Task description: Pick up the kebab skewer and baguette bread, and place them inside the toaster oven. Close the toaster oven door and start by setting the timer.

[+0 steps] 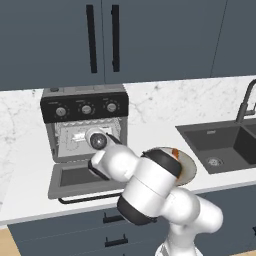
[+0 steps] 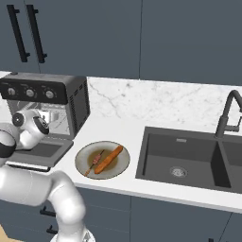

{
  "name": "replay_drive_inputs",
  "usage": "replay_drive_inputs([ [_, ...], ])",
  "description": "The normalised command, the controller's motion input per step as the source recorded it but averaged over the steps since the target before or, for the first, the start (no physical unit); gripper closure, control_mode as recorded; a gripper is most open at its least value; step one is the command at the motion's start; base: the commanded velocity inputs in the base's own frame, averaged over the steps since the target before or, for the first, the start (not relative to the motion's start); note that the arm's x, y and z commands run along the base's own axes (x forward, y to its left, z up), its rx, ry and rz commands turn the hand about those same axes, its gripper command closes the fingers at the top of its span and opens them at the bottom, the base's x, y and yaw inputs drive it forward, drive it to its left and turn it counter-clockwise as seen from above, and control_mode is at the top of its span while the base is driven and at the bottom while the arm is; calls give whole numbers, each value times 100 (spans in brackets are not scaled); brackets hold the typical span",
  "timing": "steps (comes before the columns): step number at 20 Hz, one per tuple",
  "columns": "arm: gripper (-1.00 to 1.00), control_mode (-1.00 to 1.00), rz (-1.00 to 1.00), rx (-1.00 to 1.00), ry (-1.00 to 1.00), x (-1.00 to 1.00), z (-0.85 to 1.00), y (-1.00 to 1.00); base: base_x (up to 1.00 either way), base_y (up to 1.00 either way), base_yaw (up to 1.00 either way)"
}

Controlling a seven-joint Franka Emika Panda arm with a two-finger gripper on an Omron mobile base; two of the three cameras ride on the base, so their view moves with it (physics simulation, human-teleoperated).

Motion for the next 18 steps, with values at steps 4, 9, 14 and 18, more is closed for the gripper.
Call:
replay_drive_inputs([
  [4, -100, -100, 0, 1, 5, -46, -59, 0, 0, 0, 0],
  [9, -100, -100, 0, 0, 7, -54, -66, 0, 0, 0, 0],
  [14, -100, -100, 0, 0, 8, -55, -71, 0, 0, 0, 0],
  [18, -100, -100, 0, 0, 9, -59, -72, 0, 0, 0, 0],
])
